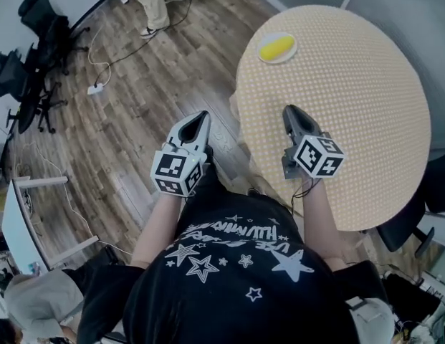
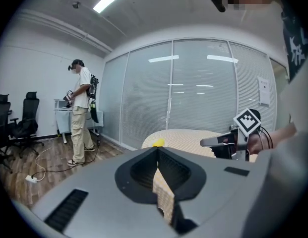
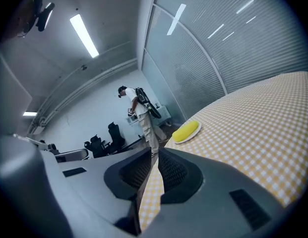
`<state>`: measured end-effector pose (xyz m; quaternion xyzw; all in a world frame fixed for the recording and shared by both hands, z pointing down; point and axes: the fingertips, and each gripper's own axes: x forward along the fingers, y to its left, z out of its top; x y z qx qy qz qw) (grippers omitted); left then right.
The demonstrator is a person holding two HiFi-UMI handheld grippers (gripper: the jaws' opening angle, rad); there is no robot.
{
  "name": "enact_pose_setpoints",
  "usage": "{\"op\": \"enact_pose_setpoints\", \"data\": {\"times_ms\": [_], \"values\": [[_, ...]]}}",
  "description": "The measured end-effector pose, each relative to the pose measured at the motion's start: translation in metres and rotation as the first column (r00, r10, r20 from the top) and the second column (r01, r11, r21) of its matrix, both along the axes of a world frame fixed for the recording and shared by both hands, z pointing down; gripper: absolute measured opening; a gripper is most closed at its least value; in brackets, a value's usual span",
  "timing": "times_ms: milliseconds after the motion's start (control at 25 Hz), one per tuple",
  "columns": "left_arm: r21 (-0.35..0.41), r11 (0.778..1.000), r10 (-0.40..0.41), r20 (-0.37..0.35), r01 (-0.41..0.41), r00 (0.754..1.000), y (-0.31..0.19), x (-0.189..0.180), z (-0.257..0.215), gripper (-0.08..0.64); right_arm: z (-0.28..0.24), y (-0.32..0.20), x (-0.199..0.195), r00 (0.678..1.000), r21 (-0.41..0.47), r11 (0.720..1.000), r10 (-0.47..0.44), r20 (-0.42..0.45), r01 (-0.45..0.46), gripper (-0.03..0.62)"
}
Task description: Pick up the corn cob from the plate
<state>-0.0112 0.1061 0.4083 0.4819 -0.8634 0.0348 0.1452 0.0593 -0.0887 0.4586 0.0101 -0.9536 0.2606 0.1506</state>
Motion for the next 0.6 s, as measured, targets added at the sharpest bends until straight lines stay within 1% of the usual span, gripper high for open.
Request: {"op": "enact_pose_setpoints", "data": {"times_ms": [160,320,480,600], "values": [[0.015,0.995,0.094,-0.006,-0.094,0.996,-0.016,-0.061,0.005,0.008,0.003,-0.014,-0.036,0.993,0.020,0.993,0.120,-0.017,-0.120,0.052],[0.019,0.981,0.194,-0.012,-0.194,0.981,-0.024,-0.113,0.006,0.008,0.002,-0.015,-0.070,0.971,0.030,0.972,0.234,-0.042,-0.233,0.052],[0.028,0.956,0.294,-0.021,-0.293,0.956,-0.016,-0.151,0.001,0.008,-0.005,-0.004,-0.089,0.936,0.053,0.939,0.344,-0.079,-0.341,0.052],[0.032,0.942,0.335,-0.016,-0.335,0.942,-0.008,-0.183,-0.002,0.008,-0.014,0.001,-0.106,0.905,0.066,0.908,0.417,-0.082,-0.413,0.052]]}}
